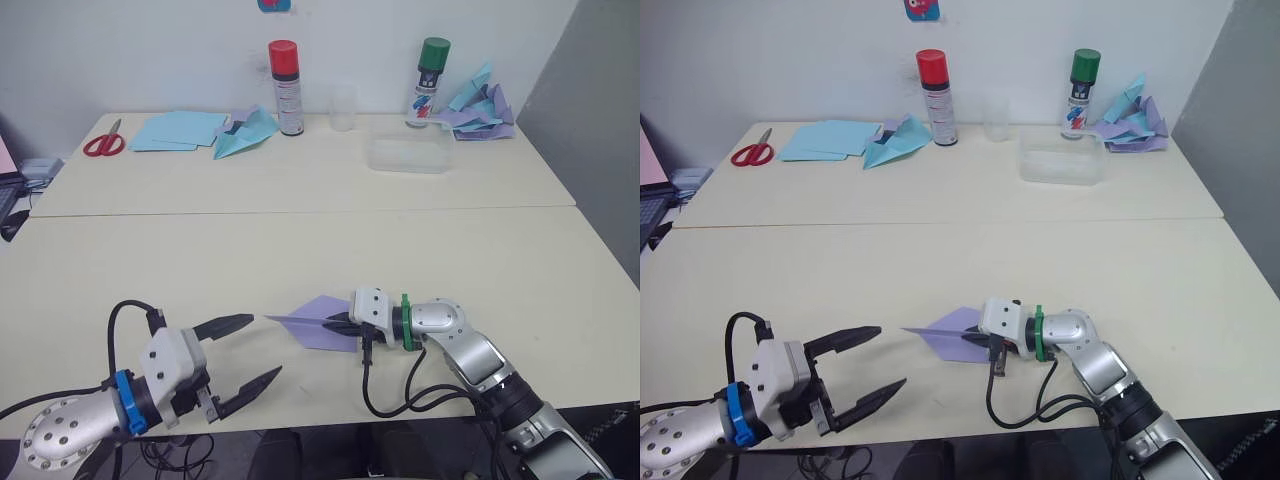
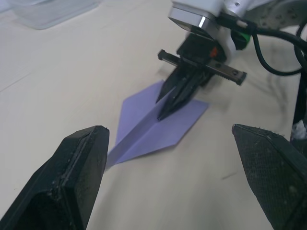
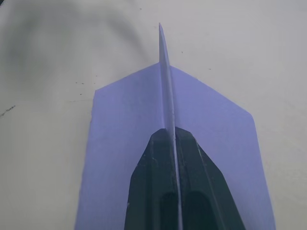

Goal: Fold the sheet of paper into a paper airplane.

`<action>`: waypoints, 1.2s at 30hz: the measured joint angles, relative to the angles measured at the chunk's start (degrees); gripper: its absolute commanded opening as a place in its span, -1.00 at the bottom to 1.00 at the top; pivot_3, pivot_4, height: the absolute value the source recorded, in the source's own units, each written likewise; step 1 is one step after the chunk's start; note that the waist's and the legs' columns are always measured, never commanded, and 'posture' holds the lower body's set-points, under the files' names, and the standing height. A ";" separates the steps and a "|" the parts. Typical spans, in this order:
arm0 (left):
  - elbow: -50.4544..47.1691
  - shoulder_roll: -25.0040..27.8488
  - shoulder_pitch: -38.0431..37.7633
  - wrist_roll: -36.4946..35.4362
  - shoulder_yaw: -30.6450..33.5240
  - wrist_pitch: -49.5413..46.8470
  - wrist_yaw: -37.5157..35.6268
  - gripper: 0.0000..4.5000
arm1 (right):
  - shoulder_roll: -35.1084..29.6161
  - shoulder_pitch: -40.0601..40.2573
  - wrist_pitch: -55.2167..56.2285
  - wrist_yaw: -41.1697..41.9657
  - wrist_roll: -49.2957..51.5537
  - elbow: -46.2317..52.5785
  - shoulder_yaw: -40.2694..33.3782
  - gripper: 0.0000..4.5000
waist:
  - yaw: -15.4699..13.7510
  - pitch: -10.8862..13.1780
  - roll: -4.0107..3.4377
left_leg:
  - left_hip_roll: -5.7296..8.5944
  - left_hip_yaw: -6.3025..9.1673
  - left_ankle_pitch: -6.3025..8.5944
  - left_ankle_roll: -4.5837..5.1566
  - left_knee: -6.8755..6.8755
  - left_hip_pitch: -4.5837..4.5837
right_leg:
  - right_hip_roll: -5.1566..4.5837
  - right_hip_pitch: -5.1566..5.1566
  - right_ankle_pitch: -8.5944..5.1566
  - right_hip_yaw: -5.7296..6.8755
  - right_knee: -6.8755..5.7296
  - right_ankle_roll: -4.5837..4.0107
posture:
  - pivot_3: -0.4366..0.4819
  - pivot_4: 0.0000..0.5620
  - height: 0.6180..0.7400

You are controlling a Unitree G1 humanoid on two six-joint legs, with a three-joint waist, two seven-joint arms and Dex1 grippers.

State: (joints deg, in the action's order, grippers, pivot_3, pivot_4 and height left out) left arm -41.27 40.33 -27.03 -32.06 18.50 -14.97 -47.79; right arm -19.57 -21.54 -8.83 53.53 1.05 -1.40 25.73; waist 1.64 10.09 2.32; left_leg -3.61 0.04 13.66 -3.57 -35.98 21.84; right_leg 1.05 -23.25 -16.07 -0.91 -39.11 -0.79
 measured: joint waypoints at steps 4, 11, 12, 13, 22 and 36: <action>-1.58 4.31 5.44 -8.15 1.14 -8.32 1.47 1.00 | -0.46 1.85 -6.78 -2.67 2.22 3.70 -4.24 -0.96 | -0.26 0.01 -0.01 | 0.03 0.06 0.00 0.00 -0.04 0.06 | -0.01 0.01 0.03 0.03 -0.03 0.05 | -0.05 -0.47 1.00; 4.75 16.45 31.05 -19.00 -1.48 -21.09 -1.13 1.00 | -0.46 6.11 -25.50 -15.70 5.97 19.33 -18.96 -0.96 | -0.39 0.01 -0.04 | 0.09 0.07 -0.01 -0.01 -0.08 0.09 | 0.24 0.03 0.10 -0.03 -0.01 0.14 | -0.05 -0.47 1.00; 6.00 16.46 35.04 -19.45 -2.99 -21.95 -1.53 1.00 | 0.60 6.83 -27.94 -18.52 5.94 21.10 -20.83 -0.96 | -0.29 0.01 -0.03 | 0.06 0.05 -0.01 -0.02 -0.08 0.10 | 0.26 0.00 0.11 -0.06 0.03 0.15 | -0.05 -0.47 1.00; 7.03 16.42 38.51 -19.48 -4.78 -22.56 -1.90 1.00 | 2.11 7.30 -30.37 -21.90 5.73 22.39 -22.82 -0.96 | -0.27 0.00 -0.02 | 0.06 0.05 -0.01 -0.02 -0.08 0.13 | 0.27 0.00 0.11 -0.05 0.03 0.15 | -0.05 -0.47 1.00; 15.25 13.31 54.08 -15.18 -16.30 -24.37 -6.93 1.00 | 9.00 7.92 -39.48 -42.24 2.41 20.41 -33.64 -0.96 | 0.24 0.01 -0.04 | -0.03 -0.02 -0.01 -0.01 -0.04 0.15 | 0.45 -0.13 0.10 -0.19 0.01 0.15 | -0.05 -0.47 1.00; 19.65 10.43 55.72 -11.02 -16.51 -24.73 -10.06 1.00 | 8.75 6.74 -38.04 -41.89 8.05 21.82 -35.90 0.62 | 0.20 0.02 -0.06 | -0.03 -0.03 -0.01 -0.01 -0.06 0.23 | 0.45 -0.17 0.10 -0.22 0.02 0.16 | -0.05 -0.47 1.00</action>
State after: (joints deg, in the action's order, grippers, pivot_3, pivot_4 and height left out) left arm -21.62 50.77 28.69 -43.09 1.99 -39.69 -57.84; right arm -10.82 -14.81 -46.87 11.64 9.10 20.42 -10.18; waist 1.84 10.12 2.26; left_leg -3.64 0.01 13.65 -3.58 -36.03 22.07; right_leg 1.50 -23.42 -15.97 -1.13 -39.08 -0.63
